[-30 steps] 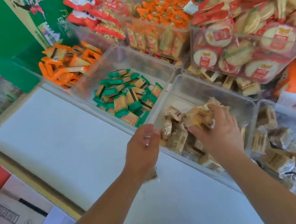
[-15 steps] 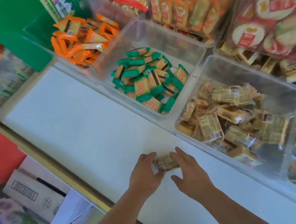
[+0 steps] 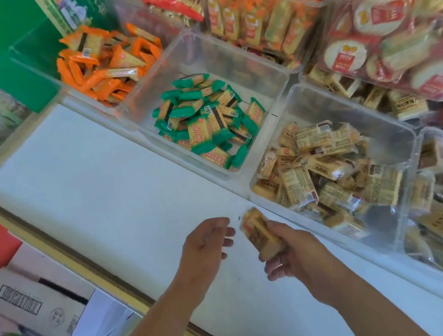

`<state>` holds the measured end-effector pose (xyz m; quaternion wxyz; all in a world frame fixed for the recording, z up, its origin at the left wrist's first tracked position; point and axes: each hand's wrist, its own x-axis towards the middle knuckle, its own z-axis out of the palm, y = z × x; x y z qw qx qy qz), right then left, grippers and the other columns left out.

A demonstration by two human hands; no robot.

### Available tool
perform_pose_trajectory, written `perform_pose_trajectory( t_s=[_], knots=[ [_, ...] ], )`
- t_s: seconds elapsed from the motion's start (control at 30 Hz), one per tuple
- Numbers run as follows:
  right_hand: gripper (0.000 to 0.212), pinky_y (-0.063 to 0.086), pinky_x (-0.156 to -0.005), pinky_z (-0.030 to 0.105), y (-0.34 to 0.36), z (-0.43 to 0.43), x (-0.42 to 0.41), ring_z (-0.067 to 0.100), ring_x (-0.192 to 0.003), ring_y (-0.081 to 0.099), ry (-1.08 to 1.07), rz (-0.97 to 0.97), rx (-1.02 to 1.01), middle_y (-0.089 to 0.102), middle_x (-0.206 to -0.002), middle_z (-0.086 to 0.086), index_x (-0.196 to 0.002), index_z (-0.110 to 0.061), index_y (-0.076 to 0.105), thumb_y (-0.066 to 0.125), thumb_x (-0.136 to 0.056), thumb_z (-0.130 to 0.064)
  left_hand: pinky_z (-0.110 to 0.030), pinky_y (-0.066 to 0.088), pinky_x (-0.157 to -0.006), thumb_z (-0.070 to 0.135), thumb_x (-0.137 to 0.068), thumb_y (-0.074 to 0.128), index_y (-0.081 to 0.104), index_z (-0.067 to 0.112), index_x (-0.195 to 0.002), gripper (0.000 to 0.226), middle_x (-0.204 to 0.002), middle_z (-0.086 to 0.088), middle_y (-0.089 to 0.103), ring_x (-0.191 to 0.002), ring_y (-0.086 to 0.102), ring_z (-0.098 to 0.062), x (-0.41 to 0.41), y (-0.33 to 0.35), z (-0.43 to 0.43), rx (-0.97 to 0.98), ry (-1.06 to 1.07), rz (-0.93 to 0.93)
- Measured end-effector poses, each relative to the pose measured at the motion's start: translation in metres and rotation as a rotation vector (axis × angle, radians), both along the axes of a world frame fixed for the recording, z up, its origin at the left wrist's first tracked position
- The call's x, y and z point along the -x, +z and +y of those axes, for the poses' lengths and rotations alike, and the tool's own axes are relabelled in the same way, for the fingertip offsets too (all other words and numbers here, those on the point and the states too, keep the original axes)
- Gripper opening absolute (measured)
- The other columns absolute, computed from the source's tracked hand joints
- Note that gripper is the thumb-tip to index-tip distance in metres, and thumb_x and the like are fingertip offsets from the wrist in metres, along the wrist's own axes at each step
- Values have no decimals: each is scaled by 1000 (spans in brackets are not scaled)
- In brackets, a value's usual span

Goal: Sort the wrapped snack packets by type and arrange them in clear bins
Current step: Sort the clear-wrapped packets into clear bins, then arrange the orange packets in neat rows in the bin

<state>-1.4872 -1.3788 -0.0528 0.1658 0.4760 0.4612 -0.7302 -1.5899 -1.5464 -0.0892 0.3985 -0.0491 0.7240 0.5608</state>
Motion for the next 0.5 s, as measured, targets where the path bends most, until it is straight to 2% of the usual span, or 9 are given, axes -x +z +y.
perform_pose_trajectory(
  t_s=[0.1,0.23,0.27,0.33,0.43,0.5],
  knots=[
    [47,53,-73,46,22,4,-5,35,-68,59,-63,71,113,64,-85,28,-116,1,67,48,-103,-40,-42,59,-84,24,-106,53,72,28,-111,20,-99,8,76,-92,72,-14,-11,20,16,-35,-77,16],
    [58,51,-76,50,38,18,-20,35,-70,60,-120,129,208,62,-87,28,-115,2,68,36,-104,-45,-36,60,-81,25,-107,50,67,31,-122,23,-101,9,76,-90,72,-11,-26,36,41,-86,-135,17],
    [58,51,-77,50,40,22,-23,35,-70,61,-133,118,168,63,-87,28,-114,2,69,35,-106,-45,-33,60,-80,25,-107,50,65,32,-125,24,-102,9,76,-90,72,-9,-31,38,47,-84,-143,23],
    [54,55,-78,49,45,32,-27,35,-72,65,-145,49,-50,71,-88,24,-111,1,71,41,-106,-44,-30,59,-80,26,-106,53,61,34,-128,25,-106,9,75,-89,72,-7,-39,43,60,-53,-151,34],
    [37,60,-80,45,61,54,-26,28,-82,70,-199,-6,-417,75,-89,10,-105,-17,72,55,-101,-49,-22,56,-80,21,-102,60,62,30,-126,25,-113,3,71,-94,71,-10,-46,51,69,-17,-106,44],
    [38,52,-84,43,70,70,-22,22,-96,65,-177,15,-593,68,-103,-2,-117,-25,64,58,-97,-56,-22,56,-78,22,-102,61,65,27,-123,22,-114,0,71,-97,71,-13,-48,57,69,6,-67,66]
  ],
)
